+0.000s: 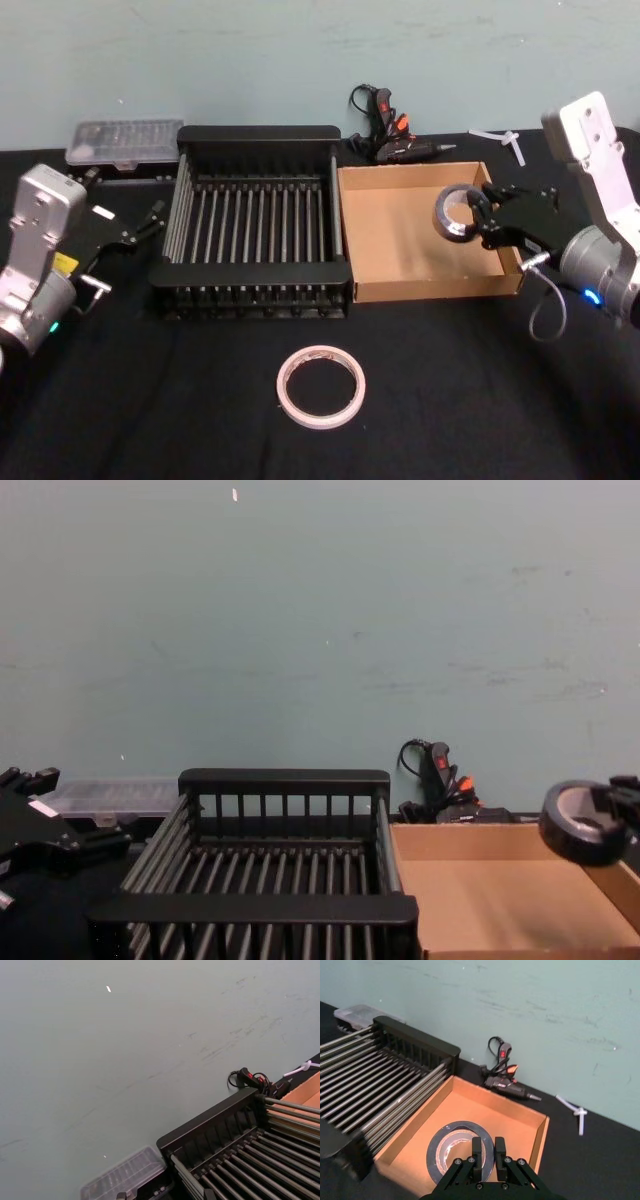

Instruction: Pick up the white tape and place it into the black box , Pick up the silver tape and place it into the brown box.

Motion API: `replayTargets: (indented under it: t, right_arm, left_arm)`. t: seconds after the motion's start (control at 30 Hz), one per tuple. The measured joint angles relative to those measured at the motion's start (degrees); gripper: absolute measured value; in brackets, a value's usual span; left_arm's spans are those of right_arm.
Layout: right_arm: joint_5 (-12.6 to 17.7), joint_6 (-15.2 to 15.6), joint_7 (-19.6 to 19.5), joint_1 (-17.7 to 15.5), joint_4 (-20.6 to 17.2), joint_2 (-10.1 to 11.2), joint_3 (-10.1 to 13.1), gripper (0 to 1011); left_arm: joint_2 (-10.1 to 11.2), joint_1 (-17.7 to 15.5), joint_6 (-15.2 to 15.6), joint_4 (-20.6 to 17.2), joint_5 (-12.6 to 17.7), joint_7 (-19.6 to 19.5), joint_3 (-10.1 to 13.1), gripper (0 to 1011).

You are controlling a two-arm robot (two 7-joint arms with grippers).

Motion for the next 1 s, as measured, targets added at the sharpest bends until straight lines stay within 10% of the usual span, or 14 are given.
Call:
replayTargets:
  t: [0.43,1.0]
  right_arm:
    - [-3.71,-5.18,0.88,8.36,10.83,-3.84,-2.06,156]
    - [-10.12,-19.19,-0.86,9.86,21.08,-6.75,-3.69,156]
  left_arm:
    - [0.00,0.00,0.00,0.00,0.00,0.00,0.00,1001]
    - [0.00,0.00,0.00,0.00,0.00,0.00,0.00,1001]
